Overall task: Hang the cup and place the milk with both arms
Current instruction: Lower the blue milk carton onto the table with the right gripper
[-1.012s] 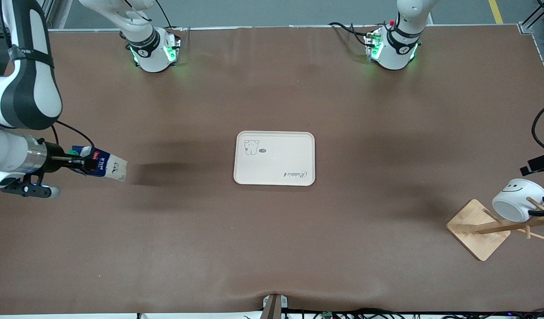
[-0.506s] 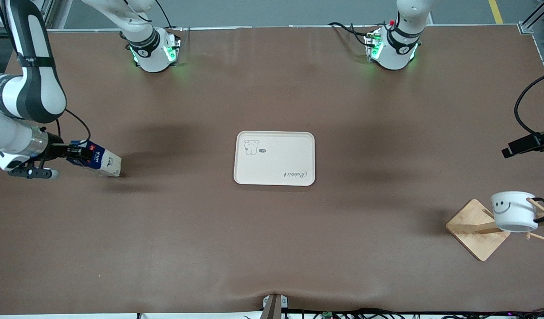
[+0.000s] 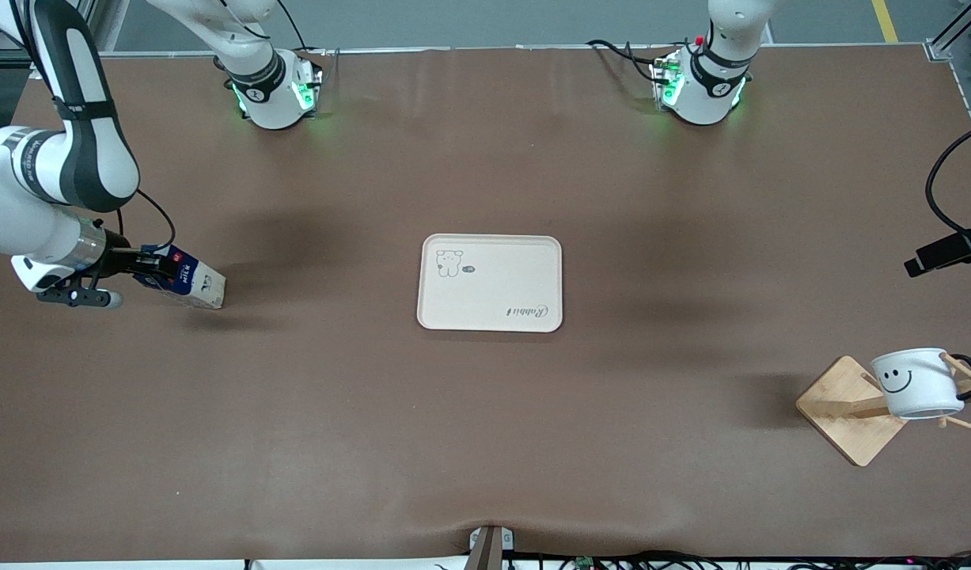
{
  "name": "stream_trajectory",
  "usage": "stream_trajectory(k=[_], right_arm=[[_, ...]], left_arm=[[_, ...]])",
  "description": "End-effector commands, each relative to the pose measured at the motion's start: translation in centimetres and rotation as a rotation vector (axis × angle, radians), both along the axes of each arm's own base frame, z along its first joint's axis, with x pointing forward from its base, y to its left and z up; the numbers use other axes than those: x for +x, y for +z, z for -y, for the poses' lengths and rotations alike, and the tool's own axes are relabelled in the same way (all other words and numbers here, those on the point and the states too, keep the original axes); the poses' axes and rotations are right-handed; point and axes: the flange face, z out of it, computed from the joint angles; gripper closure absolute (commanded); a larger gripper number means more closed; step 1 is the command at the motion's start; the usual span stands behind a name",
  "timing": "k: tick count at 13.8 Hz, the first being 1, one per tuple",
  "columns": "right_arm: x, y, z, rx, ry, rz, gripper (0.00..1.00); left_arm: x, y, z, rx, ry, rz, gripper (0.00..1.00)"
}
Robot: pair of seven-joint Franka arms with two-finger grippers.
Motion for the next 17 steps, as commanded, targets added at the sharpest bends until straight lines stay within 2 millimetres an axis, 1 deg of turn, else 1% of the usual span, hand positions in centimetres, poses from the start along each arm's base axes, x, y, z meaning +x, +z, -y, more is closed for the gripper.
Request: stream_trajectory(k=[1, 2, 3, 5, 7, 9, 10, 12, 13, 15, 16, 17], right_arm=[[-1.1, -0.3, -0.2, 0.009, -0.003, 0.007, 0.72], [-1.0, -0.3, -0.3, 0.009, 0.0, 0.006, 0.44], [-0.9, -0.2, -0.5, 0.009, 0.003, 0.006, 0.01], [-0.4, 0.3, -0.6, 0.007, 0.004, 0.016, 0.0], [0.4, 1.4, -0.7, 0.004, 0.011, 0.037, 0.0], [1.0, 2.4, -0.8, 0.009, 0.018, 0.017, 0.0], [1.4, 3.2, -0.9, 0.012, 0.022, 0.009, 0.0], [2.8, 5.6, -2.0, 0.013, 0.05, 0.006, 0.0], [3.5, 6.7, -2.1, 0.013, 0.053, 0.002, 0.0], [4.1, 9.3, -2.4, 0.011, 0.067, -0.027, 0.0], [4.0, 9.1, -3.0, 0.01, 0.084, -0.073, 0.0], [4.2, 8.5, -3.5, -0.014, 0.108, -0.099, 0.0]], left_arm=[[-0.5, 0.9, 0.0, 0.008, -0.003, 0.002, 0.0], [-0.5, 0.9, -0.1, 0.008, -0.003, 0.002, 0.0], [-0.5, 0.9, -0.1, 0.008, -0.005, 0.002, 0.0], [-0.5, 1.2, -0.2, 0.009, -0.002, 0.009, 0.0], [-0.4, 1.2, -0.2, 0.009, -0.002, 0.009, 0.0], [-0.5, 1.3, -0.2, 0.013, -0.002, 0.01, 0.0], [-0.7, 1.8, 0.0, 0.019, -0.002, 0.018, 0.0], [-0.8, 2.0, 0.2, 0.024, -0.004, 0.021, 0.0], [-0.8, 2.1, 0.3, 0.024, -0.007, 0.021, 0.0], [-1.0, 2.0, 0.4, 0.023, -0.01, 0.01, 0.0], [-1.0, 2.1, 0.3, 0.029, -0.009, 0.01, 0.0], [-1.0, 2.2, 0.1, 0.036, -0.01, 0.011, 0.0]])
